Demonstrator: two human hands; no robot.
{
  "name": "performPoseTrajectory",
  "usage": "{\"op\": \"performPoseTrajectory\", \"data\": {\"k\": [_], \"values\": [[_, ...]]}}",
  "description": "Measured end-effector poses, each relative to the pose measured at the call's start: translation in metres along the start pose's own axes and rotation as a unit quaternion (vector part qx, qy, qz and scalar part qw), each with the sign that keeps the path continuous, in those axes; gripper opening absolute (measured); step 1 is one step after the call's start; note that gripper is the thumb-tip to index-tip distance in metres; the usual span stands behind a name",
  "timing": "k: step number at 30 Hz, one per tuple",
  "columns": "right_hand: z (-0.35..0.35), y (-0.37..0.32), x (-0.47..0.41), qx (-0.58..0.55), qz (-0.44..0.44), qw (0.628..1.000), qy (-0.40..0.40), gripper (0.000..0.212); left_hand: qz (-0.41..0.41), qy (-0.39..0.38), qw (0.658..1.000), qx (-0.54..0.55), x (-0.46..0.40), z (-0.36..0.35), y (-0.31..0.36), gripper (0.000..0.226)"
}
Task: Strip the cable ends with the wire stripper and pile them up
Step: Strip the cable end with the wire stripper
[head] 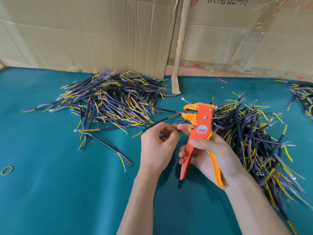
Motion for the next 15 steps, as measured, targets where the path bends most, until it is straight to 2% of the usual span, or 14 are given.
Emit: {"op": "performPoseTrajectory", "data": {"k": [4,15], "values": [[0.0018,-0.0001,0.0005,-0.004,-0.008,1.000,-0.005,0.047,0.016,-0.009,1.000,0.021,-0.0006,-0.0024,-0.0029,0.021],[0.0094,-0.0066,0.0011,0.010,0.006,1.000,0.017,0.051,-0.019,-0.011,1.000,0.005,-0.0001,-0.0063,0.0018,0.018]]}}
Point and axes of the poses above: each hand's wrist, its own x-axis away from the middle knuckle, its own z-axis out of the back of the hand, y = z × x, the point moved 9 cm from there along -x, towards the middle knuckle, and after that the axes turned 4 degrees about x, right-handed, at the moved point
